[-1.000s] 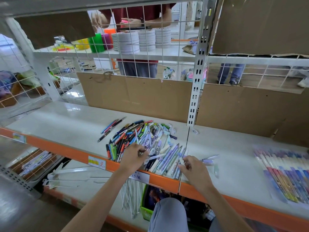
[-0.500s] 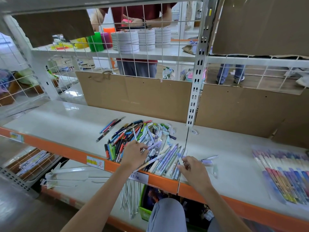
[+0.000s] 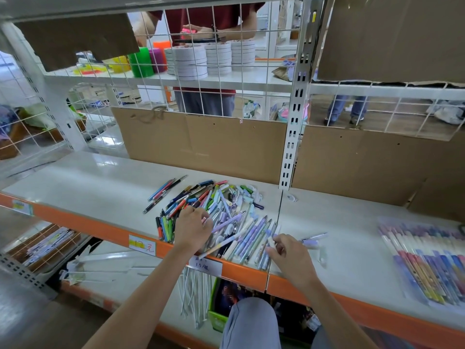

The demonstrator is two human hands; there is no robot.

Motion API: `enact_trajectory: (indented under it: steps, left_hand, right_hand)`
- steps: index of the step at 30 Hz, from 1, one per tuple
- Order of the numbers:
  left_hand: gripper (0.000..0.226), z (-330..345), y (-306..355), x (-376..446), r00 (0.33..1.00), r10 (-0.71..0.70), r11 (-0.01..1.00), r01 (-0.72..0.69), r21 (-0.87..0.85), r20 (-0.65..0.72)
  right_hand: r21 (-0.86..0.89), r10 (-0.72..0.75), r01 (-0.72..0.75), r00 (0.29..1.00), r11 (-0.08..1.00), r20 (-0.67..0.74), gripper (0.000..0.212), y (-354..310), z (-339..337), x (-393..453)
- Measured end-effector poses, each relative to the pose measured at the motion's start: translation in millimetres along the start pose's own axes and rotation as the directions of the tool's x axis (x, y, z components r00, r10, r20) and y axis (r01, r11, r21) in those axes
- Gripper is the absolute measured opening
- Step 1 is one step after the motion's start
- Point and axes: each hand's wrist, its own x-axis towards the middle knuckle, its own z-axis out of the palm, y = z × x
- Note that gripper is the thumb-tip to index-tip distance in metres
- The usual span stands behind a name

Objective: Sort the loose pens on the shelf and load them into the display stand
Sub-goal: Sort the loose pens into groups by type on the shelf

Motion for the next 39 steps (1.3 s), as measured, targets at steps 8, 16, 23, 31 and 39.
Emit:
enact_trajectory:
  steps: [8, 16, 23, 31, 39]
  left_hand:
    - [0.029, 10.7, 8.0, -12.6, 0.987, 0.122, 0.99, -0.114, -0.081, 0.102]
    - [0.011, 5.3, 3.2, -13.5, 0.997, 0.069, 0.993, -0.065, -0.096, 0.036]
    - [0.007, 1.6, -2.5, -20.9, 0.997, 0.083, 0.985, -0.08, -0.151, 0.01]
    - [0.013, 16.5, 1.7, -27.0, 0.988, 0.154, 0.98, -0.148, -0.136, 0.033]
    - [0.013, 21.0, 8.6, -10.1, 0.993, 0.117, 0.968, -0.108, -0.225, 0.029]
  right_hand:
    - [0.026, 0.024, -0.025, 1.0, 0.999, 0.02, 0.03, -4.3, -2.1, 1.5]
    - [-0.133, 0.029, -0.025, 0.999, 0.991, 0.032, 0.032, -15.6, -10.9, 22.3]
    - [-0.37, 0.079, -0.037, 0.992, 0.928, 0.1, 0.024, -27.4, -19.6, 46.5]
    - [-0.3, -0.071, 0.124, 0.981, 0.946, 0.181, 0.029, -41.3, -1.1, 68.9]
    - [-0.409, -0.034, 0.168, 0.948, 0.897, 0.316, 0.02, -42.3, -4.6, 86.6]
